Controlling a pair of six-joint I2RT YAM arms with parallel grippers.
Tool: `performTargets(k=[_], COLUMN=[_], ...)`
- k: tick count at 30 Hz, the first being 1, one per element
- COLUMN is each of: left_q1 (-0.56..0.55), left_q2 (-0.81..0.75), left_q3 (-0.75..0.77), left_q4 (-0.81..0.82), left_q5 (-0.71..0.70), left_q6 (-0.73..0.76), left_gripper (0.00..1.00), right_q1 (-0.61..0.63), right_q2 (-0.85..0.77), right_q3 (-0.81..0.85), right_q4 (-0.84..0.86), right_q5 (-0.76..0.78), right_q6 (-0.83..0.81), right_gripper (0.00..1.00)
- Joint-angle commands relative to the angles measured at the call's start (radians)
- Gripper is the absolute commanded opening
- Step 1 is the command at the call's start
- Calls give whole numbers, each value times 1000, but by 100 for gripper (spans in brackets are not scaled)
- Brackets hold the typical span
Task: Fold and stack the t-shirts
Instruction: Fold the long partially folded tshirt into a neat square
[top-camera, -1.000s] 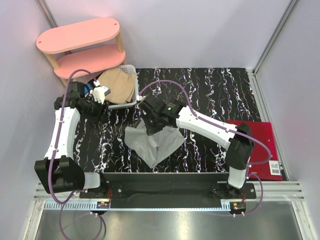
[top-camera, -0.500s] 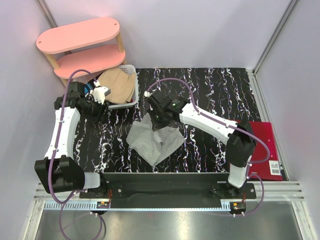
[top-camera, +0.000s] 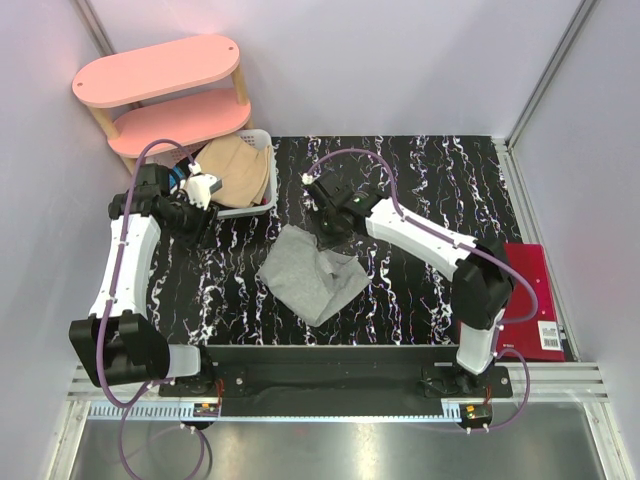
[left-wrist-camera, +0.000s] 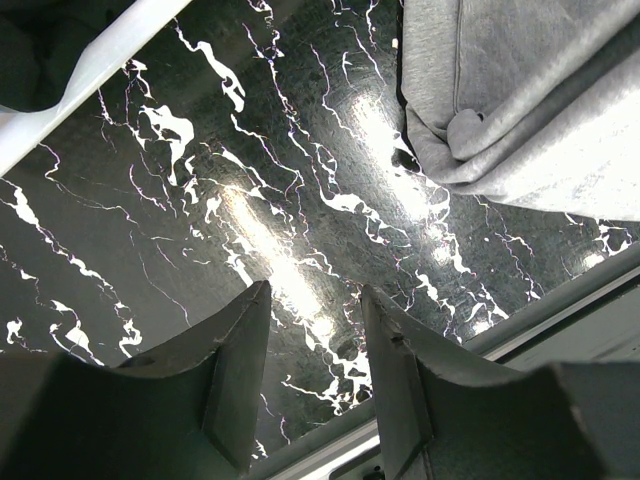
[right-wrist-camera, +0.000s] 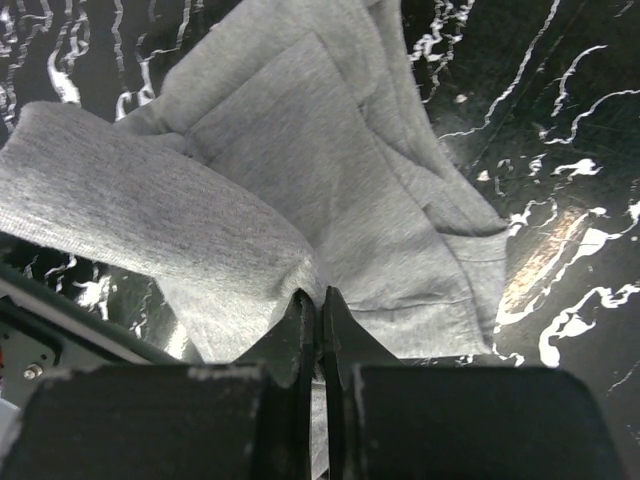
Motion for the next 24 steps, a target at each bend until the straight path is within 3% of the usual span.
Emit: performTargets(k=[1,8,13,21,24], left_q1=[3,2,2,-1,-38], left_q2=[-9,-17,-23,-29,-38], left_q3=[-8,-16,-17,-25,-7], left_q4=[1,-7,-10,-19,-34], left_q5=[18,19,22,35,44], left_q6=[17,31,35,46,37], left_gripper=[46,46,46,46,46], right_q1=[-31,-93,-136,-179,-182], right_q2=[31,123,181,163,151], right_q3=[-6,-33,-36,32,96], right_q4=[32,35,35,-5,-33], right_q5=[38,35,52,249,294], right_q6=[-38,-63,-80,-86,-69], right_gripper=[0,1,12,81,88])
